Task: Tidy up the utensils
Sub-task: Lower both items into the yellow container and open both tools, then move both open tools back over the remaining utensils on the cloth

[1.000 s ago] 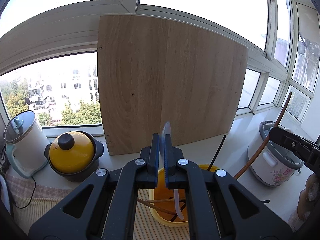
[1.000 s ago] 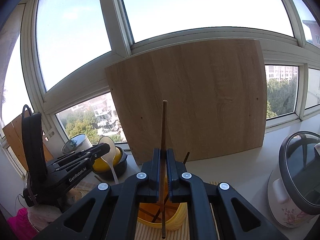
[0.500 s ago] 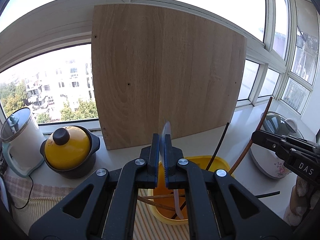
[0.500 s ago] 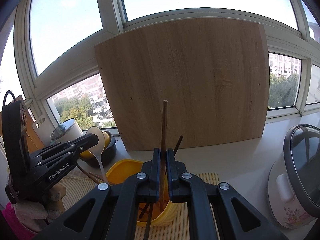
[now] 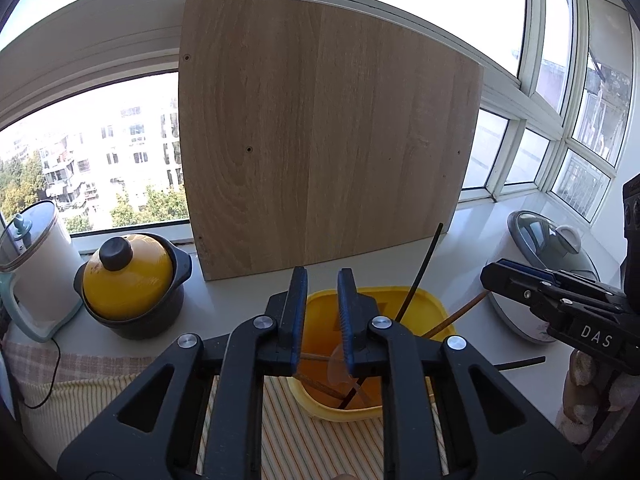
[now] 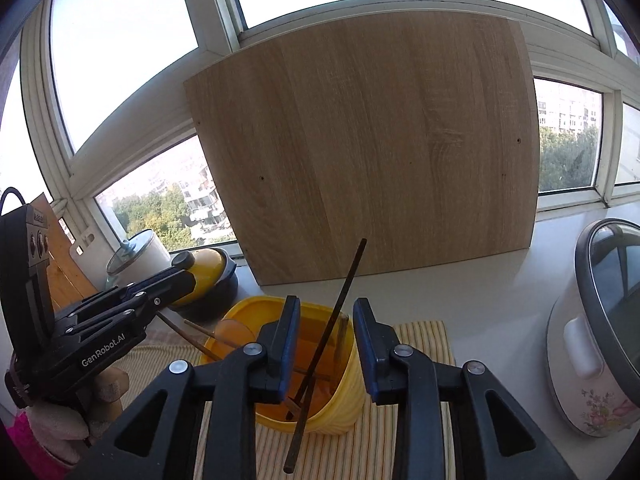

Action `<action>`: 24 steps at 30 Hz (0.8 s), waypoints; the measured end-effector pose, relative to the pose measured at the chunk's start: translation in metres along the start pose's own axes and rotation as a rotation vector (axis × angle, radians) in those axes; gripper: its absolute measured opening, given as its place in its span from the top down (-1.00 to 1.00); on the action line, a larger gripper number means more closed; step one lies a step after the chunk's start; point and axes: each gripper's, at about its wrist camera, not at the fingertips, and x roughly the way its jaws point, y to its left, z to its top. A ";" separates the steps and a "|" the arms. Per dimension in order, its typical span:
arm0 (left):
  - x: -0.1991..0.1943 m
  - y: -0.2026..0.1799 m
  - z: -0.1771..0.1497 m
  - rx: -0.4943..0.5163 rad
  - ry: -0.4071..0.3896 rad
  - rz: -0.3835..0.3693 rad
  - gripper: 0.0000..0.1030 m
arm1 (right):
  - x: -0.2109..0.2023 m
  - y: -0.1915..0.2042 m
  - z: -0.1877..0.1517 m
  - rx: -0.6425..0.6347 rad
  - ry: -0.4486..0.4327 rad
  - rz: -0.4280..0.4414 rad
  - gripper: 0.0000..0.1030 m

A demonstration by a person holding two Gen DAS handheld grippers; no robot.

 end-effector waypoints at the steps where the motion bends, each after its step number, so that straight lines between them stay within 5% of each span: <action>1: -0.003 0.001 -0.001 -0.002 0.000 -0.004 0.74 | -0.003 0.000 -0.001 0.002 -0.005 -0.001 0.41; 8: -0.025 0.014 -0.004 -0.017 -0.010 -0.001 0.73 | -0.027 0.000 -0.001 0.014 -0.050 -0.004 0.07; 24: -0.098 0.082 -0.049 -0.075 0.041 0.079 0.74 | -0.095 0.034 -0.017 -0.023 -0.118 0.067 -0.18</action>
